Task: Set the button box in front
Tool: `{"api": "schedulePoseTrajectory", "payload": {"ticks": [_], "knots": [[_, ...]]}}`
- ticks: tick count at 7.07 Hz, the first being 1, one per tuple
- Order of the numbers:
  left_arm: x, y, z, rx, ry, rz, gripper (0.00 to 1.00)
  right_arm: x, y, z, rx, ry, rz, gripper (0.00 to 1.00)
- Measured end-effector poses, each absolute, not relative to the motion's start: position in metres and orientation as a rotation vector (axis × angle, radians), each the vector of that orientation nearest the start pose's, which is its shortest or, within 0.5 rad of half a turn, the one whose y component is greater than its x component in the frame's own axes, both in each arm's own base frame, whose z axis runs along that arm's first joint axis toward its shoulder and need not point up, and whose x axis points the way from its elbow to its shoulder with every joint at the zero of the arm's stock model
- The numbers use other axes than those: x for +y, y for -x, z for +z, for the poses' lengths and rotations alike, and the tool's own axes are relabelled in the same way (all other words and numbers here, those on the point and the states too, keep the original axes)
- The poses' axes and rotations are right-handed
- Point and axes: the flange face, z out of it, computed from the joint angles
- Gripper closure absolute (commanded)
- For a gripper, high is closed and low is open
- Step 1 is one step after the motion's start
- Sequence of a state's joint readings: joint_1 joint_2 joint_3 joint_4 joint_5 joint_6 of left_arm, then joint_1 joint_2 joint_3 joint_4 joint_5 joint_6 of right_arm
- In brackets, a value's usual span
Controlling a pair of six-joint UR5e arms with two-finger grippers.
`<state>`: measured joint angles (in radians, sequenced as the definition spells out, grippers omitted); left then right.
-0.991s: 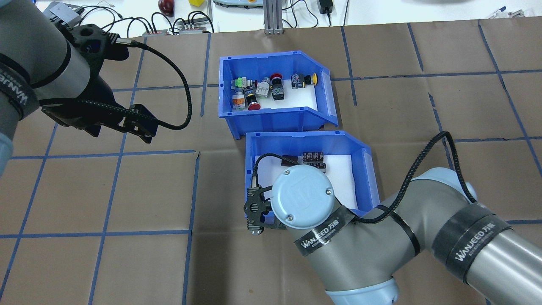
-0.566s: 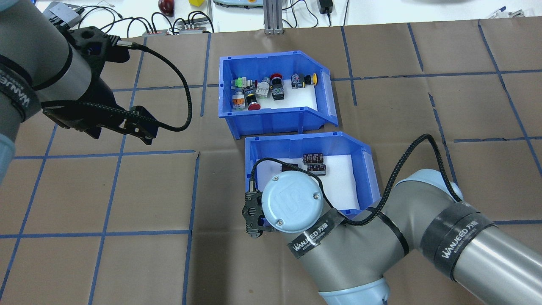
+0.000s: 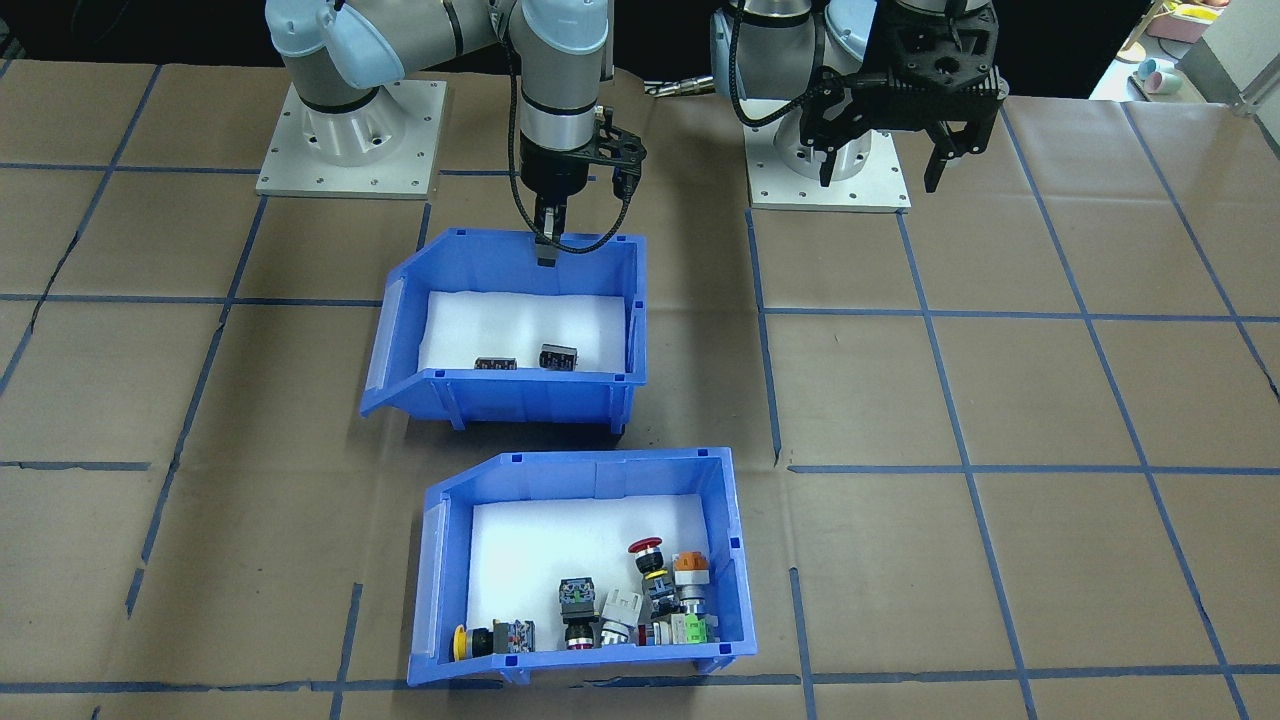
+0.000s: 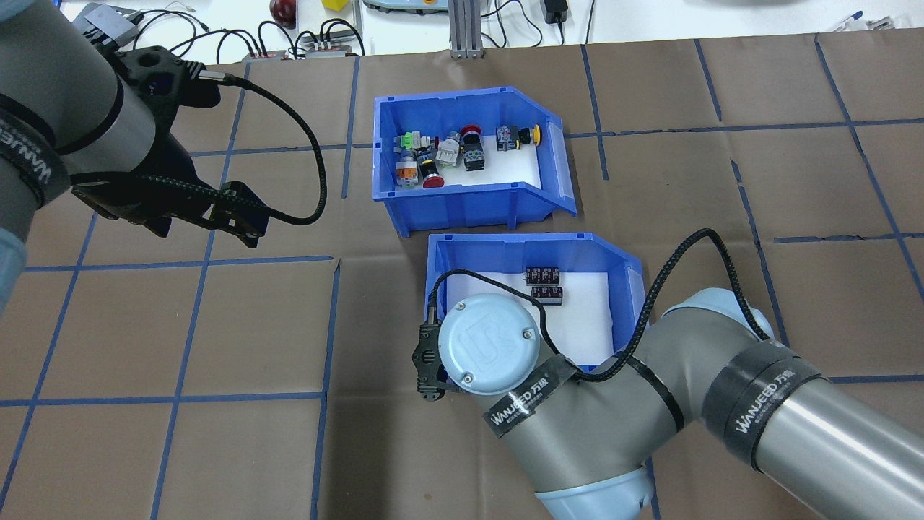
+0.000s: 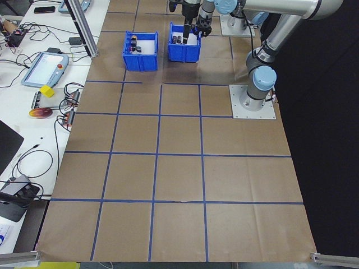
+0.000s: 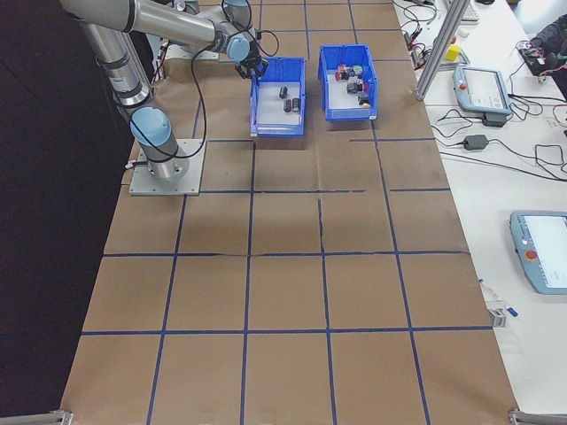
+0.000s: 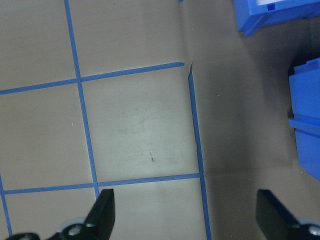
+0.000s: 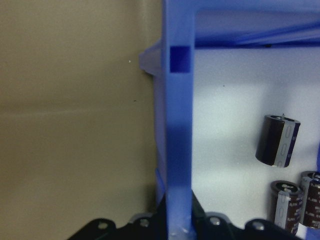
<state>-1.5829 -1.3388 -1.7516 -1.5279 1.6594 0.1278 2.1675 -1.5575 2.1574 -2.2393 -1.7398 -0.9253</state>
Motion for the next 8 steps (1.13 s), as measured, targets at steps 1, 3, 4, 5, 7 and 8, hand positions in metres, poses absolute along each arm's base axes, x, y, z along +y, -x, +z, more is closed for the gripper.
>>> {"api": "schedulePoseTrajectory", "payload": {"ticks": [1, 3, 4, 5, 7, 8], "knots": [[-0.401, 0.129, 0.506, 3.039, -0.204, -0.133, 0.01, -0.294, -0.343, 0.275, 2.411, 2.279, -0.075, 0.00], [-0.402, 0.130, 0.505, 3.040, -0.198, -0.133, 0.01, -0.292, -0.345, 0.286, 2.403, 2.288, -0.133, 0.00], [-0.402, 0.130, 0.505, 3.041, -0.197, -0.132, 0.01, -0.289, -0.344, 0.299, 2.404, 2.293, -0.175, 0.00], [-0.402, 0.130, 0.504, 3.041, -0.197, -0.129, 0.01, -0.287, -0.339, 0.313, 2.415, 2.287, -0.211, 0.00], [-0.402, 0.130, 0.503, 3.042, -0.198, -0.125, 0.01, -0.306, -0.318, 0.342, 2.499, 2.206, -0.211, 0.00], [-0.401, 0.130, 0.504, 3.042, -0.197, -0.125, 0.01, -0.332, -0.297, 0.360, 2.583, 2.111, -0.179, 0.00]]}}
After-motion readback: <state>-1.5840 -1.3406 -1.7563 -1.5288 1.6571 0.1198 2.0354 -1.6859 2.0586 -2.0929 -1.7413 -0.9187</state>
